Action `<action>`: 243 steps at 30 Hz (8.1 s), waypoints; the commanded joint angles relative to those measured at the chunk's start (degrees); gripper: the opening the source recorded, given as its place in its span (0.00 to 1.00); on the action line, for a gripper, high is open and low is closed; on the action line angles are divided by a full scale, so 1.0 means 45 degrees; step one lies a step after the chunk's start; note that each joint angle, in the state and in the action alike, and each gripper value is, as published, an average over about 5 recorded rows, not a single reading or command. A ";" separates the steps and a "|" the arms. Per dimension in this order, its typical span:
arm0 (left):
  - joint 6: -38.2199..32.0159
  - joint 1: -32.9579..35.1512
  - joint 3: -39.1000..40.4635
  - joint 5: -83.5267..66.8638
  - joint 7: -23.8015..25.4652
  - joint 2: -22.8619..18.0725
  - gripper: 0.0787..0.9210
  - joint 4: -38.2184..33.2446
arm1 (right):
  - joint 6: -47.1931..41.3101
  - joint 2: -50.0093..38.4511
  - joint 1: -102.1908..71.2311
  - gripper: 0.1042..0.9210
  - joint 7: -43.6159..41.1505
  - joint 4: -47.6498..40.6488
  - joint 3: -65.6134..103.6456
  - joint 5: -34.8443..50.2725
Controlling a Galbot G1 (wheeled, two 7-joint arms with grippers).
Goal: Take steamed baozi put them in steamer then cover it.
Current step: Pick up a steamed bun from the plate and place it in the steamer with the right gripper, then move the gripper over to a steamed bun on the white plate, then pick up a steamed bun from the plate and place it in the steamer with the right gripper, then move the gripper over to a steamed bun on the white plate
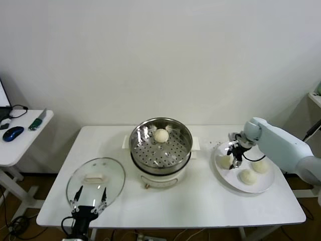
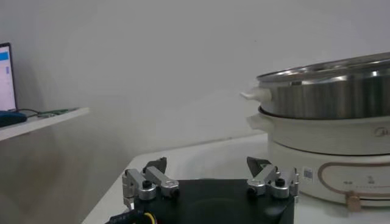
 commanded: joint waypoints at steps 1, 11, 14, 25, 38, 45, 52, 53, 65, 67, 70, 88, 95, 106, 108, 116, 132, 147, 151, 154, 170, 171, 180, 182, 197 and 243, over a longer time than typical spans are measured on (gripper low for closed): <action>-0.0028 0.0069 0.0022 0.0036 -0.0003 -0.0015 0.88 -0.0043 | 0.0107 0.0139 -0.0022 0.72 -0.0084 -0.0304 0.0121 0.0201; 0.0003 0.0188 0.0103 0.0049 0.0005 -0.0008 0.88 -0.0244 | -0.0481 -0.0567 0.3705 0.71 -0.0145 0.1080 -0.3087 0.3714; 0.0034 0.0166 0.0198 0.0129 0.0010 0.0017 0.88 -0.0337 | -0.0703 -0.0498 0.5700 0.71 -0.0202 0.1653 -0.4845 0.5256; 0.0045 0.0235 0.0646 0.0440 0.0030 0.0077 0.88 -0.0573 | -0.1755 0.1271 0.9727 0.72 0.0052 0.3646 -0.7749 0.9572; 0.0046 0.0549 0.0853 0.0590 0.0053 0.0055 0.88 -0.0954 | -0.2421 0.5133 0.9109 0.72 0.0559 0.3478 -0.7936 1.0890; 0.0054 0.0645 0.0924 0.0792 0.0051 -0.0064 0.88 -0.1302 | -0.2450 0.6814 0.7771 0.72 0.0703 0.2634 -0.7891 1.0661; 0.0046 0.0730 0.0650 0.0706 0.0028 0.0054 0.88 -0.1567 | -0.2430 0.7440 0.6590 0.72 0.0807 0.2159 -0.7870 1.0061; 0.0034 0.0745 0.0623 0.0688 0.0024 0.0064 0.88 -0.1553 | -0.2424 0.7488 0.6448 0.72 0.0809 0.2083 -0.7869 0.9964; -0.0045 0.0826 0.0399 0.0440 -0.0031 0.0212 0.88 -0.1377 | -0.2158 0.8009 0.5393 0.72 0.0756 0.0945 -0.7874 0.9016; -0.0049 0.0824 0.0383 0.0410 -0.0037 0.0245 0.88 -0.1360 | -0.2111 0.7995 0.5369 0.73 0.0749 0.0839 -0.7881 0.8901; -0.0040 0.0790 0.0391 0.0394 -0.0038 0.0274 0.88 -0.1314 | -0.2091 0.7980 0.5330 0.74 0.0850 0.0736 -0.7853 0.8812; 0.0008 0.0783 0.0454 0.0408 -0.0054 0.0286 0.88 -0.1205 | -0.1554 0.3969 0.9009 0.88 -0.0062 0.4338 -0.8189 0.8761; 0.0100 0.0810 0.0454 0.0414 -0.0033 0.0343 0.88 -0.1195 | -0.1382 0.0345 1.0074 0.88 -0.0353 0.6455 -0.8540 0.7600; 0.0324 0.0753 0.0442 0.0539 -0.0039 0.0284 0.88 -0.1213 | -0.1237 -0.4331 0.7128 0.88 -0.0391 0.7842 -0.6851 0.3197; 0.0340 0.0772 0.0433 0.0582 -0.0040 0.0268 0.88 -0.1208 | -0.1127 -0.4842 0.6121 0.88 -0.0400 0.7787 -0.6341 0.2473; 0.0400 0.0864 0.0423 0.0781 -0.0049 0.0138 0.88 -0.1209 | -0.0617 -0.5405 0.2162 0.88 -0.0379 0.6517 -0.3070 0.0430; 0.0451 0.0969 0.0357 0.0979 -0.0078 -0.0081 0.88 -0.1066 | -0.0249 -0.3863 -0.0063 0.88 -0.0458 0.4224 -0.1003 -0.0888; 0.0291 0.1111 0.0407 0.1137 -0.0080 -0.0139 0.88 -0.0944 | -0.0122 -0.2992 -0.0327 0.88 -0.0358 0.3429 -0.0753 -0.1025; 0.0291 0.1119 0.0409 0.1150 -0.0081 -0.0140 0.88 -0.0981 | -0.0065 -0.2873 -0.0287 0.87 -0.0399 0.3343 -0.0805 -0.1060; 0.0296 0.1120 0.0402 0.1150 -0.0082 -0.0142 0.88 -0.1009 | -0.0030 -0.2836 -0.0277 0.83 -0.0424 0.3328 -0.0823 -0.1088; 0.0326 0.1123 0.0419 0.1139 -0.0083 -0.0131 0.88 -0.1127 | 0.2406 -0.2551 0.4060 0.70 -0.0832 0.4005 -0.3744 -0.0299; 0.0330 0.1123 0.0432 0.1148 -0.0082 -0.0134 0.88 -0.1133 | 0.2769 -0.2366 0.4743 0.70 -0.0870 0.4069 -0.4279 -0.0212; 0.0363 0.1137 0.0496 0.1217 -0.0081 -0.0141 0.88 -0.1140 | 0.5873 0.0351 0.9572 0.70 -0.0889 0.5064 -0.7191 0.0740; 0.0376 0.1144 0.0497 0.1213 -0.0083 -0.0131 0.88 -0.1151 | 0.6406 0.1080 0.9937 0.70 -0.0886 0.5219 -0.7164 0.0795; 0.0204 0.1585 0.0284 0.0999 -0.0126 -0.0108 0.88 -0.1121 | 0.8332 0.5174 0.8678 0.70 -0.0973 0.6087 -0.6027 -0.0602; 0.0250 0.1223 0.0132 0.0588 -0.0134 -0.0103 0.88 -0.0744 | 0.8109 0.4996 0.7450 0.88 -0.0167 0.4868 -0.5907 -0.0763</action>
